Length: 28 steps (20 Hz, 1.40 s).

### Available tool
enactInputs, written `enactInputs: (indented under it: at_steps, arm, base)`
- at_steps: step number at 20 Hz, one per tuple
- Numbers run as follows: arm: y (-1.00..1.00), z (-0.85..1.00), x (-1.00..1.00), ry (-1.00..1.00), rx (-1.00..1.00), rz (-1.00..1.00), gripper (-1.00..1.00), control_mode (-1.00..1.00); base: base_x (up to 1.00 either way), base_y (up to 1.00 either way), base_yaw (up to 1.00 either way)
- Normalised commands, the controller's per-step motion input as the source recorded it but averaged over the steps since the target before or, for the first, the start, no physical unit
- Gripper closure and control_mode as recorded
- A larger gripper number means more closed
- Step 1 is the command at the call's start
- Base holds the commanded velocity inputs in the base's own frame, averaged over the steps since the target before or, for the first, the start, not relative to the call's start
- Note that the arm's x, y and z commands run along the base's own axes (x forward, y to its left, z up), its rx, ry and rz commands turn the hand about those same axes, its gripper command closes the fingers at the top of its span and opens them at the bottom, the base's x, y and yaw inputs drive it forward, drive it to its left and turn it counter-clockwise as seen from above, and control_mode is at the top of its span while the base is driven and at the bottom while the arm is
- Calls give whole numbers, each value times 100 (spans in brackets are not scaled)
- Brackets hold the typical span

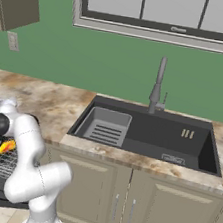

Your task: Pick up the cup and bowl from the counter, place them in the dishwasher, and close the dishwasher door.

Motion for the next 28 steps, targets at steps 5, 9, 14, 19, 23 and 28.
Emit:
enactInputs:
  at_steps: [5, 9, 14, 19, 23, 28]
  arm:
    - [6, 10, -22, -3, 0, 0, -100, -100]
    - [17, 28, -45, -6, 0, 0, -100, -100]
    - [8, 39, -52, -7, 0, 0, -100, -100]
    - [0, 63, -48, -8, 0, 0, -100, -100]
    - [0, 72, -49, -9, 0, 0, -100, -100]
    - [-32, 62, -43, -10, -1, 0, -100, -100]
  base:
    - [0, 0, 0]
    - [0, 0, 0]
    - [0, 0, 0]
    - [0, 0, 0]
    - [0, 0, 0]
    - [0, 0, 0]
